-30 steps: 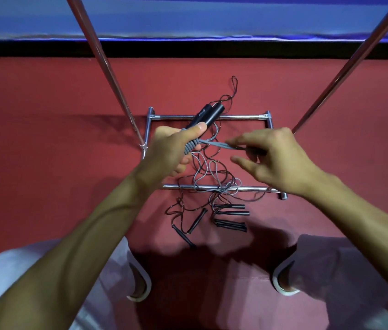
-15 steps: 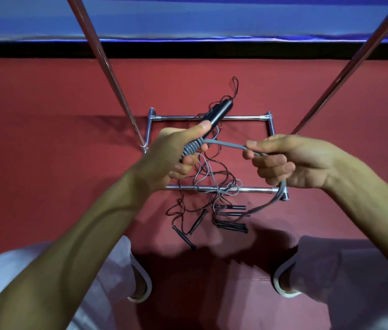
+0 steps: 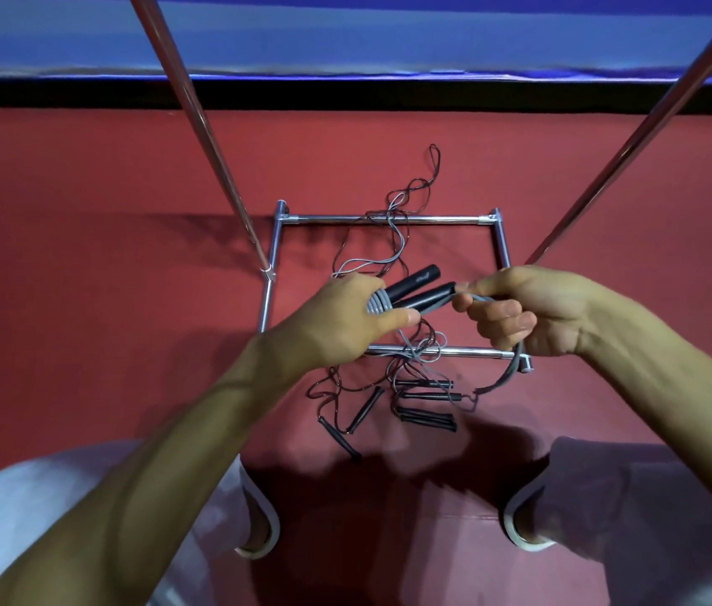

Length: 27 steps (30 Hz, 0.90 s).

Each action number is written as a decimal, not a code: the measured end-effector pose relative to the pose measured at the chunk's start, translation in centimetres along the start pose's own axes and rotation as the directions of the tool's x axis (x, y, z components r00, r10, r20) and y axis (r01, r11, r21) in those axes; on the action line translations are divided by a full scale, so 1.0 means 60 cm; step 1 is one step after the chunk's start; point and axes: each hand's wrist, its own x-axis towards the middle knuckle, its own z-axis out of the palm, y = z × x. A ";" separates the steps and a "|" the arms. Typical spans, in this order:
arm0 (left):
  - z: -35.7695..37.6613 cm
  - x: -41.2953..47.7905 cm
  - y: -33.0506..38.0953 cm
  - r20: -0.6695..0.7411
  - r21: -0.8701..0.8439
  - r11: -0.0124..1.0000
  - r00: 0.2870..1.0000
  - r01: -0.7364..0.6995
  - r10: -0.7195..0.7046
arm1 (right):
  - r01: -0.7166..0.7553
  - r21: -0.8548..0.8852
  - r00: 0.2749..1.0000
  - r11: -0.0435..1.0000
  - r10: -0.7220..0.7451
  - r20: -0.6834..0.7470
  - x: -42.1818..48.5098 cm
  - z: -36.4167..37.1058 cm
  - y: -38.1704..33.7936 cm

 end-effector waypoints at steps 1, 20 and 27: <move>0.000 0.000 0.000 0.005 0.048 0.999 1.000 -0.006 0.006 | -0.006 0.025 1.000 1.000 0.006 0.001 0.001 -0.001 0.002; 0.029 -0.025 0.032 0.030 0.365 0.928 0.997 -0.077 0.071 | -0.056 0.057 0.988 0.997 0.048 0.146 0.008 0.035 0.025; 0.005 -0.021 0.030 0.259 0.183 0.983 0.966 -0.033 -0.016 | 0.457 -0.732 0.873 0.505 -0.411 0.262 -0.027 0.021 0.014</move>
